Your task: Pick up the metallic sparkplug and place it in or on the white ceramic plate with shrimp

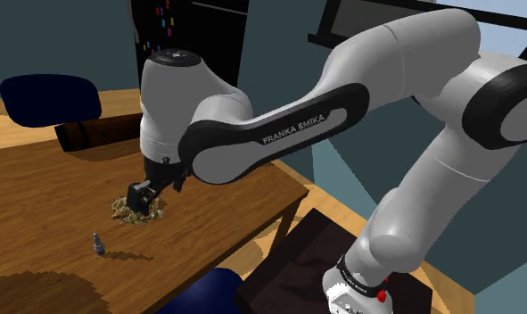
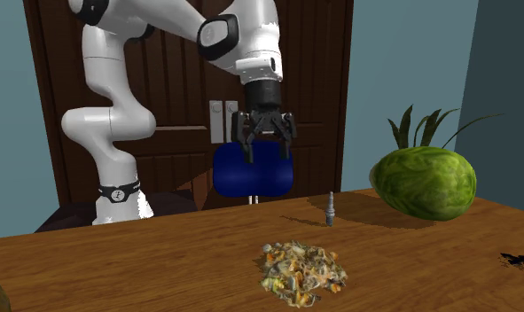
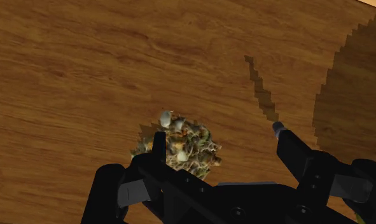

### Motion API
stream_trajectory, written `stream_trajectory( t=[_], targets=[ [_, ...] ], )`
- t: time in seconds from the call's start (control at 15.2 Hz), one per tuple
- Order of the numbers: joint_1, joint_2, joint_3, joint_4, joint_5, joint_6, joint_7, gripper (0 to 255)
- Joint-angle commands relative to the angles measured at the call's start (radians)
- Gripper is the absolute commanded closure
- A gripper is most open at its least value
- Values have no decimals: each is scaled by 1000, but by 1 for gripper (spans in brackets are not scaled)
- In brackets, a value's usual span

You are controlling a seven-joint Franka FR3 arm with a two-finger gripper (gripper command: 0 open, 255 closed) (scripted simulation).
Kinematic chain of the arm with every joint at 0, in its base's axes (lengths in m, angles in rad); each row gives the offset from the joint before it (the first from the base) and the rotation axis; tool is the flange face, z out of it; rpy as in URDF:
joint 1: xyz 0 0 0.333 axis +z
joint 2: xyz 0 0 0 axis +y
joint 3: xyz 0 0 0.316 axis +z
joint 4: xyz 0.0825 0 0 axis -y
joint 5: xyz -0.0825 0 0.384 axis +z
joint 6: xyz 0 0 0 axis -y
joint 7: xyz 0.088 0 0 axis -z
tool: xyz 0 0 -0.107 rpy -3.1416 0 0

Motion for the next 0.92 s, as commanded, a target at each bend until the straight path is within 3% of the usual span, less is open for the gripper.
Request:
stream_trajectory(
  t=[0.0, 0.53, 0.59, 0.86],
  targets=[
    [11, 94, 18, 57, -77, 16, 72, 0],
    [171, 431, -15, 326, -326, 2, 287, 0],
    [196, 471, -25, 365, -348, -4, 304, 0],
    [211, 506, -42, 373, -371, 19, 318, 0]
  ],
)
